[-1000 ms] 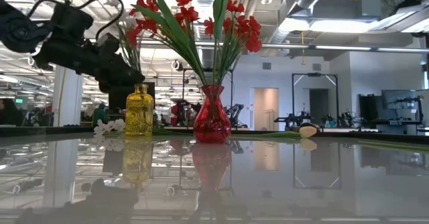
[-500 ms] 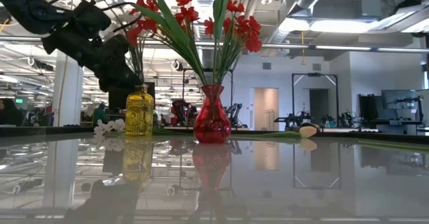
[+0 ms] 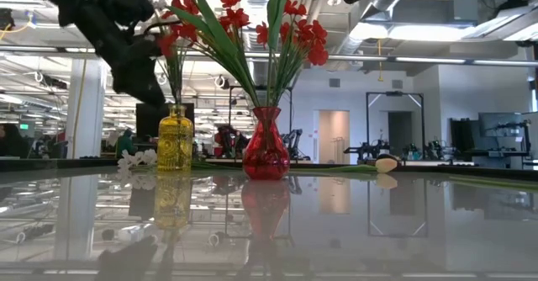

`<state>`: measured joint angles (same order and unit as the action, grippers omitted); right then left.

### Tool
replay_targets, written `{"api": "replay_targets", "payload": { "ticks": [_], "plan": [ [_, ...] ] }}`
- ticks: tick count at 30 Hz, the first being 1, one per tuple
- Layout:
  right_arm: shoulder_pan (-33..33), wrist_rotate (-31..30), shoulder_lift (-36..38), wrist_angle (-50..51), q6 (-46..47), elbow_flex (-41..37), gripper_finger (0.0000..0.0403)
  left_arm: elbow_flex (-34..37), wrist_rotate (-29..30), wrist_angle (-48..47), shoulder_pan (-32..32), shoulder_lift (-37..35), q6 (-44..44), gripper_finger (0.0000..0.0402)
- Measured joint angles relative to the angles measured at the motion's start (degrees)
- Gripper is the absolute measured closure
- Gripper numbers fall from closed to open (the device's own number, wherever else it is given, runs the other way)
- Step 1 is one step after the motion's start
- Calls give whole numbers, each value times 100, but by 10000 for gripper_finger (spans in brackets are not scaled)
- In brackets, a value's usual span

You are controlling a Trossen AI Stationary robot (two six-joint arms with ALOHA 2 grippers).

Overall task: Sort flowers into vase by color
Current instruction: Put the white flowers into the yellow vase

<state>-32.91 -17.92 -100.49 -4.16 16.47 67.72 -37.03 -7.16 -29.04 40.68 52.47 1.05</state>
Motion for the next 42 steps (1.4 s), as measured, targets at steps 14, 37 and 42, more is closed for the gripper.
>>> {"api": "replay_targets", "payload": {
  "ticks": [14,37,42],
  "plan": [
    [0,3,2,74,16,0,139,-1439,659,-2901,-483,0,-238,221],
    [113,0,358,296,-201,0,139,-2665,232,-4733,-1679,-744,-1426,221],
    [267,-3,878,1077,-195,0,139,-2663,-55,-4120,-2118,-1041,-1644,221]
  ]
}}
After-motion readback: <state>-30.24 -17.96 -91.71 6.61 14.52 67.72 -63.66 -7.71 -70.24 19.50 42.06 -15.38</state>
